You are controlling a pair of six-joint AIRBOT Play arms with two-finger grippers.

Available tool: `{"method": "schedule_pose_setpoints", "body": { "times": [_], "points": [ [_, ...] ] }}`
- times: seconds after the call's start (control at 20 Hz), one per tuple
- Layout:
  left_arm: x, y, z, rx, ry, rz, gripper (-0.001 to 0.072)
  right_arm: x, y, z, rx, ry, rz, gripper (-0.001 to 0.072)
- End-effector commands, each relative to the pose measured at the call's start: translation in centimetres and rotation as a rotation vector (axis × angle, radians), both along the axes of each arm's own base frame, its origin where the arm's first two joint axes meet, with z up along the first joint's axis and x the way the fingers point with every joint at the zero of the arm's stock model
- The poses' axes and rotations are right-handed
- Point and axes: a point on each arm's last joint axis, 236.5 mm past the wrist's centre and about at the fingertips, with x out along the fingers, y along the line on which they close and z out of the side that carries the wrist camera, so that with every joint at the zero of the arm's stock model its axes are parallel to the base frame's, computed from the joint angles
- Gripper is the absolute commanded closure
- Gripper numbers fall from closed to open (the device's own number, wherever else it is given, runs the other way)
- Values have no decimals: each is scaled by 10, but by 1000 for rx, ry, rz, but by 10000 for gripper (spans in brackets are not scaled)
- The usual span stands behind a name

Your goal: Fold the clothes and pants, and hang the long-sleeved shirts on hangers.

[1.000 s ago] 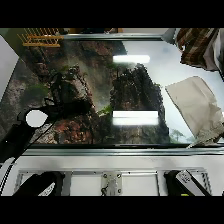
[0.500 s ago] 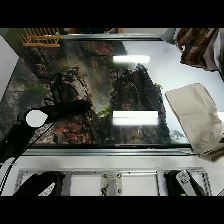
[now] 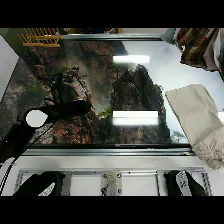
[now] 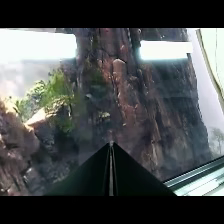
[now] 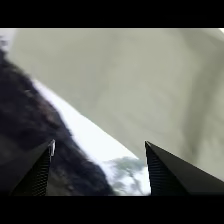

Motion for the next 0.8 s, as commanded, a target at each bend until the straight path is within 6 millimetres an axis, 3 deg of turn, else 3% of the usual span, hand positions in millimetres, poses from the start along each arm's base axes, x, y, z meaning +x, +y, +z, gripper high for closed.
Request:
{"method": "schedule_pose_setpoints", "body": {
  "times": [0.0, 0.05, 0.1, 0.15, 0.25, 0.4, 0.75],
  "points": [
    [0, 0, 0, 1, -2, -3, 702, 52, 105, 39, -1, -189, 392, 92],
    [0, 0, 0, 1, -1, -3, 702, 55, 129, 37, -6, -186, 472, 112],
    [0, 0, 0, 1, -1, -3, 702, 56, 151, 36, -1, -185, 540, 192],
    [0, 0, 0, 1, -1, -3, 702, 56, 168, 36, 4, -184, 590, 337],
    [0, 0, 0, 1, -1, -3, 702, 55, 194, 35, 14, -181, 663, 698],
    [0, 0, 0, 0, -1, -2, 702, 46, 210, 31, 41, -153, 718, 700],
    [0, 0, 0, 0, -1, -2, 702, 43, 211, 29, 49, -140, 727, 701]
  ]
}}
